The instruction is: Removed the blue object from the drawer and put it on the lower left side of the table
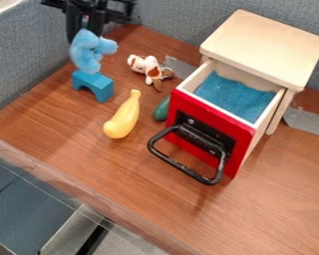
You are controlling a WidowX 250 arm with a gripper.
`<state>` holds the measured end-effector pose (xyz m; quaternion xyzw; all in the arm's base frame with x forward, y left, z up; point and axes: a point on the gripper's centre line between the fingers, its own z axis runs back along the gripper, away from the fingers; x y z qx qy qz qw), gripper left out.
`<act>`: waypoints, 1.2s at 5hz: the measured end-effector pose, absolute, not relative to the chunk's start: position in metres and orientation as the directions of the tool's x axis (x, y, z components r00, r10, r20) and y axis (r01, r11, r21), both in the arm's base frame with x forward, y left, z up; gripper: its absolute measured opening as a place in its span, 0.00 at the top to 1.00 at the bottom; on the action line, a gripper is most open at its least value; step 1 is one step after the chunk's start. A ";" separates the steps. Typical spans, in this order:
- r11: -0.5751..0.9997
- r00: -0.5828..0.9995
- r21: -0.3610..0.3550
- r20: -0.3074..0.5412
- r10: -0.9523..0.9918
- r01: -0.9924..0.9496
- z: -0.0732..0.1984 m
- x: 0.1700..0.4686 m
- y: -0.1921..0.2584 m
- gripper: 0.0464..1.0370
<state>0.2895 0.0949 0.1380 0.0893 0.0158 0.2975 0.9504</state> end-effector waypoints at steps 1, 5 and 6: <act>0.781 0.797 0.199 0.000 0.603 -0.591 0.131 0.280 0.102 0.83; 0.767 0.772 0.223 -0.086 0.630 -0.602 0.100 0.272 0.109 0.21; 0.791 0.799 0.222 -0.073 0.597 -0.570 0.105 0.281 0.094 0.03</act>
